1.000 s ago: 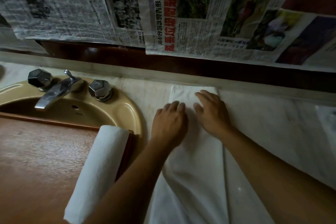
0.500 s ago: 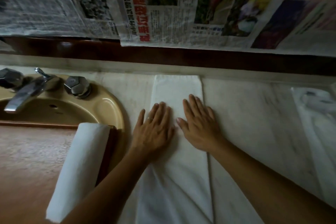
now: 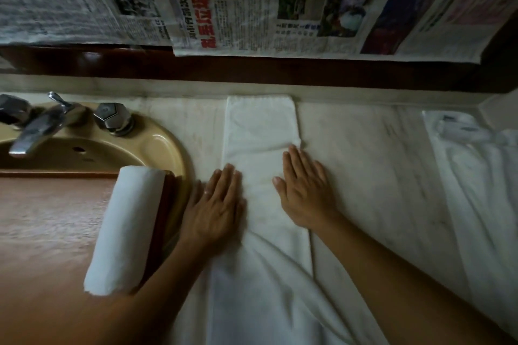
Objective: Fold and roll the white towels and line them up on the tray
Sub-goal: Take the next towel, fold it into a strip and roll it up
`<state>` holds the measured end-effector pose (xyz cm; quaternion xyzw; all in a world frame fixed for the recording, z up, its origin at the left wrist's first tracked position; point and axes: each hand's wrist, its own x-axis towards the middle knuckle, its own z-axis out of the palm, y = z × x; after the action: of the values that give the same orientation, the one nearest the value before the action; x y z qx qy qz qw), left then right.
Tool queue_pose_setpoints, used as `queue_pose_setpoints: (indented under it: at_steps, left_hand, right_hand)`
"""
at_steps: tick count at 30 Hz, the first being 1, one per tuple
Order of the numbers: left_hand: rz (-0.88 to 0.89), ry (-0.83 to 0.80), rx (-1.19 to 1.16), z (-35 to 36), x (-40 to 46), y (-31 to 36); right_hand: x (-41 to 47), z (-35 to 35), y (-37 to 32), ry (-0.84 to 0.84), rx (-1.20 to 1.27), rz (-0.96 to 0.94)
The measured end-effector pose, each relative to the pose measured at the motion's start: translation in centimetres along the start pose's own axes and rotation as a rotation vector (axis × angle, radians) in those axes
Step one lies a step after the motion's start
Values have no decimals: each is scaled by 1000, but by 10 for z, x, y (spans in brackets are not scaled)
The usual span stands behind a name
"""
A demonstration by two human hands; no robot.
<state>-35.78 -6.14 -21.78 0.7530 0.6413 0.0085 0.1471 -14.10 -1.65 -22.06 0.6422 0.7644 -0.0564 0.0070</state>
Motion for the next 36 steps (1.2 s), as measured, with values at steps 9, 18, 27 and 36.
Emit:
queue_pose_setpoints:
  at_steps: [9,18,27,36]
  left_hand:
    - [35,-99,-5,5,-51,30]
    - [63,-57,-35,1,-34,33]
    - [48,-67,91,1,-14,37]
    - [49,-111,64,18,-56,34]
  right_hand:
    - [-54,7,0,-5,42,-66]
    - [-38,-1,-1,41,91,-45]
    - [-16,-11,1,-80,-5,-42]
    - [-48,-10,-8,-123,50,-120]
